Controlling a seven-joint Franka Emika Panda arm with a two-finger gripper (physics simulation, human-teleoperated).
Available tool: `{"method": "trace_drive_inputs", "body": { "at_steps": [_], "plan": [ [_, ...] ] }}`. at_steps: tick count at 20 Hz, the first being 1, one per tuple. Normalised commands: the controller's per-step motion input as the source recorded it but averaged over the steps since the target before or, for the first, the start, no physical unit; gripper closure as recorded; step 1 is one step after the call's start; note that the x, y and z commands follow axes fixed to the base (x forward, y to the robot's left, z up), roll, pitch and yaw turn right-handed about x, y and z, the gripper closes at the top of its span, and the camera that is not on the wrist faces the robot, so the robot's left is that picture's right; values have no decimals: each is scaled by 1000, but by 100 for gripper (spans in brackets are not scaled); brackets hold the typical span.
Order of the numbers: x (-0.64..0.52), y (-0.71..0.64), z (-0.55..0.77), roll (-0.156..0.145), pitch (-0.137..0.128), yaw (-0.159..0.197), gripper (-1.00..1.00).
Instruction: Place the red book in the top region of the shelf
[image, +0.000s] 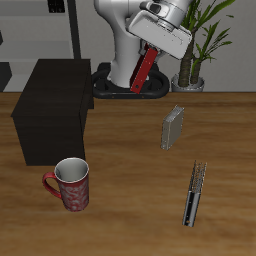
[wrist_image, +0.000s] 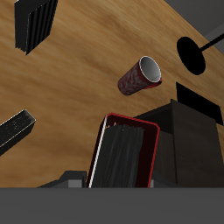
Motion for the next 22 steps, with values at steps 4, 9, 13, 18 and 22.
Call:
{"method": "trace_drive_inputs", "body": {
  "at_steps": [4,9,13,18,22],
  "plan": [
    [90,-91,-143,-100,31,23,100],
    [210,87,-129,-92,11,31,100],
    [111,61,-136,-48,26,22,100],
    [83,161,-135,-36,37,18,100],
    [-88,212,-179,0,26,28,100]
  ]
}}
